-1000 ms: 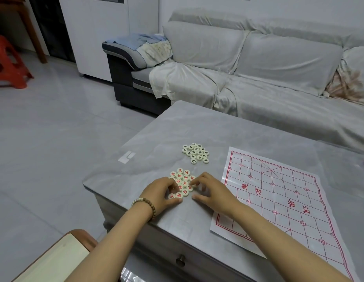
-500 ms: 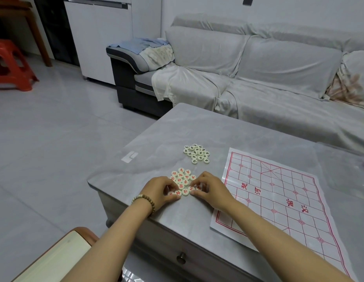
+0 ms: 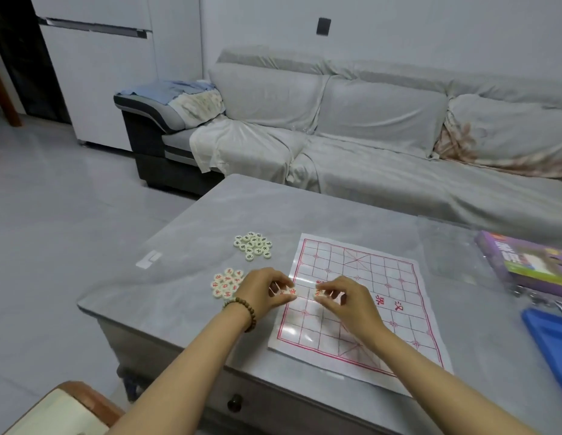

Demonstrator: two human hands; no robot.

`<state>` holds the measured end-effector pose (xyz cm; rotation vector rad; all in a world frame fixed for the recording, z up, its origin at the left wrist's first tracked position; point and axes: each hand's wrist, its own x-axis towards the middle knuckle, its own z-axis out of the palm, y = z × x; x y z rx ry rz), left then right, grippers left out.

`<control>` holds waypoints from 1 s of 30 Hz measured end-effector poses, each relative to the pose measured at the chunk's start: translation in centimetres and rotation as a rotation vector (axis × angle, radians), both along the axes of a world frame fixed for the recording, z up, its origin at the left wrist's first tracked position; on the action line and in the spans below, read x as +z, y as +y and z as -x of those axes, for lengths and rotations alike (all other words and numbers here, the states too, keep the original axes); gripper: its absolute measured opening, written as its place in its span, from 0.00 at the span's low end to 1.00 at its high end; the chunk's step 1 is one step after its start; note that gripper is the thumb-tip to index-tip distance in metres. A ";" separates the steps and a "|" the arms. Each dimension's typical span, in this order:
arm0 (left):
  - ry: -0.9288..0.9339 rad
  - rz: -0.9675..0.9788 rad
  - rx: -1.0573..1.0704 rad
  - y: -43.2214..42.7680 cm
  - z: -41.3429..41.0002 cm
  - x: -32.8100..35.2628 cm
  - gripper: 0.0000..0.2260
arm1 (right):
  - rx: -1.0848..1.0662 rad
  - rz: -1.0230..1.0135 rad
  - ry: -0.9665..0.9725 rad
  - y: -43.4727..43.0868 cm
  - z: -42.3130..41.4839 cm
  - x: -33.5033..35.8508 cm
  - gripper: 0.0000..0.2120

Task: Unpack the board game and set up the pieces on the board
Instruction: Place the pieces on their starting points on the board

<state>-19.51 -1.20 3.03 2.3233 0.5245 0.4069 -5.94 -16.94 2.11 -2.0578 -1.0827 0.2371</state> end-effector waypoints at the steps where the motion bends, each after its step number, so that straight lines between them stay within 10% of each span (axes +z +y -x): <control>1: 0.029 -0.008 -0.046 -1.0 -1.3 -0.2 0.12 | -0.027 0.020 0.006 -1.8 -1.0 0.0 0.08; 16: 0.231 -0.087 -0.281 -7.4 -9.2 -2.3 0.14 | -0.066 0.261 0.034 -8.6 -4.9 -2.1 0.11; 30: 0.170 -0.158 -0.074 -0.8 -3.9 -1.5 0.20 | -0.022 0.141 0.055 -5.1 -2.8 -0.8 0.10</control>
